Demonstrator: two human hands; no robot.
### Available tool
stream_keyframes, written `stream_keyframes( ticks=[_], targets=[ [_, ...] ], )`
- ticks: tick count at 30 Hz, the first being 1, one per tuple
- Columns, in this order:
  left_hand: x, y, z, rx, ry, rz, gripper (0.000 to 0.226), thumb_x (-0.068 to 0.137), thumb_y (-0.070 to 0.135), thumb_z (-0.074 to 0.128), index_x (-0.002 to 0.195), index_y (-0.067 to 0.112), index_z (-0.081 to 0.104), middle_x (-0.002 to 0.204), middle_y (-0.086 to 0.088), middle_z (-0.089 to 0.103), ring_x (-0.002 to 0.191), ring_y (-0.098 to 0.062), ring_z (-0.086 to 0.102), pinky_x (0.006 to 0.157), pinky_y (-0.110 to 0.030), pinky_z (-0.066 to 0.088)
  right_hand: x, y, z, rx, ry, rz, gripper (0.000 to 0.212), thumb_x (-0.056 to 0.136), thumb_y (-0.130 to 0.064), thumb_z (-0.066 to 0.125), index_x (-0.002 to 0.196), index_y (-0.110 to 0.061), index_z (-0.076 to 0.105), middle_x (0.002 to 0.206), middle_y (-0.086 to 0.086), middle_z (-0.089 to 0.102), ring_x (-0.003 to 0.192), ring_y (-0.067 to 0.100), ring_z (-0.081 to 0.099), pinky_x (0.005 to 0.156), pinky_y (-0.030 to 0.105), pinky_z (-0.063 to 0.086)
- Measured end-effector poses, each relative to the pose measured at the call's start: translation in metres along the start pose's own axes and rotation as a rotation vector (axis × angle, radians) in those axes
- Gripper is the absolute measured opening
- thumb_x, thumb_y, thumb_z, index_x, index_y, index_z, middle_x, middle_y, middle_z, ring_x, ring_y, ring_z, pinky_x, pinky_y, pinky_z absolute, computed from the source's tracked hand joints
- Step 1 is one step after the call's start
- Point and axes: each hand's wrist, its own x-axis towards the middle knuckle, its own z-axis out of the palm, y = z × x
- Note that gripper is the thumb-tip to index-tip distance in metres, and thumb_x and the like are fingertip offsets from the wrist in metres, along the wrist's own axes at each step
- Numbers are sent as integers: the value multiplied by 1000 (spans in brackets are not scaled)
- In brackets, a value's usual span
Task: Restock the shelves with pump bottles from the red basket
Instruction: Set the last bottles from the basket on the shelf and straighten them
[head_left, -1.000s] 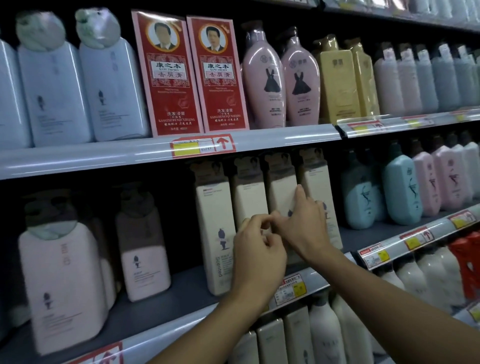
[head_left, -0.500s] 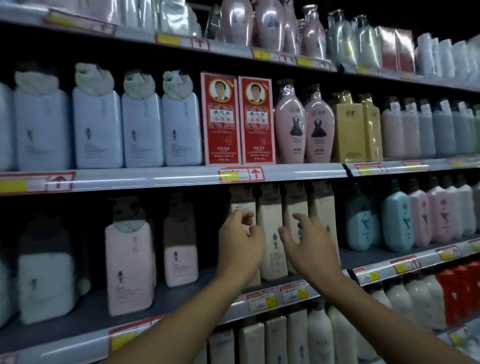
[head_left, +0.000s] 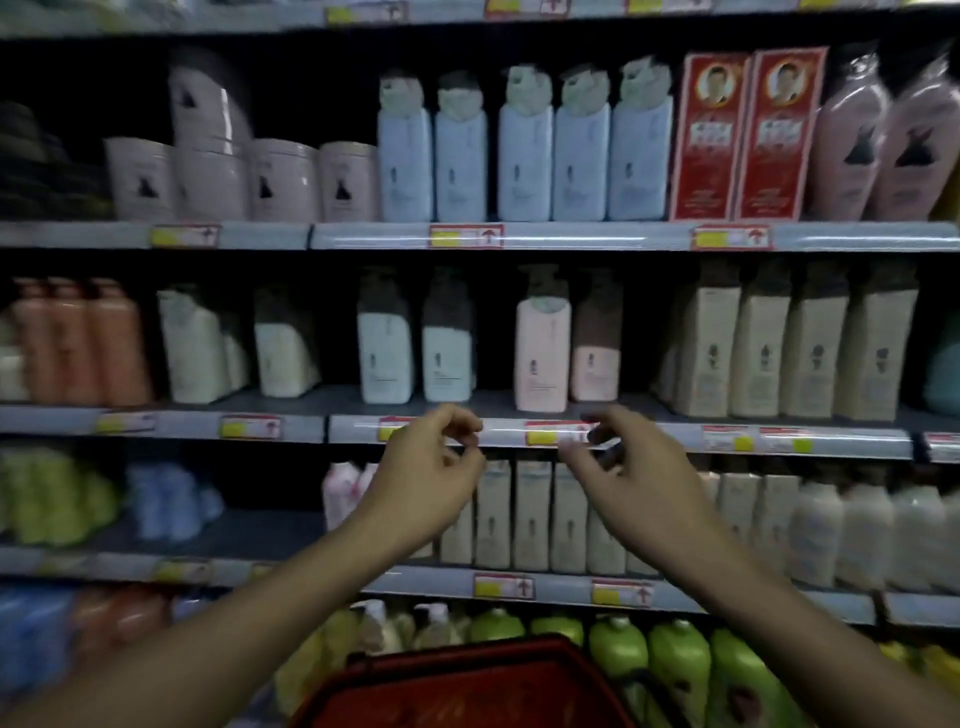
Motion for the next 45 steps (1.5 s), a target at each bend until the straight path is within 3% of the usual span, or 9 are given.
stream_keyframes(
  ticks=[6,10,18,21,27,30,34,39,45],
  targets=[
    [23,-60,-62,-49,208,-158,15,89,17,68,97,29,63,95,4,68,70,-26,68,55,-34,57,-3,-44,60,157,-120,-70,44,94,-48,60,134,-31,54,118,-13,59,103,5,57,85,25,46],
    [63,-101,-58,-148,336,-163,22,87,18,72,105,27,62,98,6,68,82,-14,68,76,-45,61,35,-40,108,205,-98,-89,40,93,-48,60,130,-34,55,115,-15,60,100,2,58,86,29,53],
    [174,-144,-93,-213,546,-162,21,86,10,72,99,21,61,90,-1,68,73,-15,64,68,-29,54,149,-75,202,428,-90,-60,27,94,-43,62,119,-32,58,105,-12,62,95,9,61,80,35,54],
    [202,-143,-120,-221,591,-250,20,84,7,71,96,20,60,91,-8,70,73,-18,65,71,-34,56,175,-109,220,440,-226,-43,29,95,-44,60,121,-33,58,108,-13,60,99,8,60,83,34,53],
    [208,-165,-170,-110,555,-416,19,87,-1,66,93,15,60,82,-5,64,70,-20,59,58,-17,47,192,-167,259,445,-488,41,18,96,-39,62,108,-43,49,107,-12,60,97,7,60,86,37,56],
    [195,-189,-197,-76,589,-474,26,86,-2,67,93,22,60,82,8,64,70,-2,59,64,-14,48,183,-179,280,450,-564,157,26,93,-35,66,99,-52,48,111,-15,61,95,-3,59,77,24,54],
    [178,-213,-225,-102,597,-507,28,81,-16,67,91,10,62,80,1,64,70,5,62,67,-10,48,166,-188,302,435,-624,291,24,91,-27,70,108,-39,59,106,-17,64,89,-16,58,62,8,49],
    [169,-237,-242,-123,518,-514,23,82,-13,69,98,3,63,85,1,66,75,8,63,71,-6,47,165,-203,334,404,-551,397,27,91,-22,71,115,-29,61,105,-11,65,91,7,65,61,11,48],
    [197,-284,-260,-119,598,-478,29,81,6,80,101,11,60,92,-7,66,83,-21,65,76,-29,55,203,-195,387,330,-370,340,30,91,-20,72,118,-15,61,111,8,66,96,20,67,80,34,57]
  ],
)
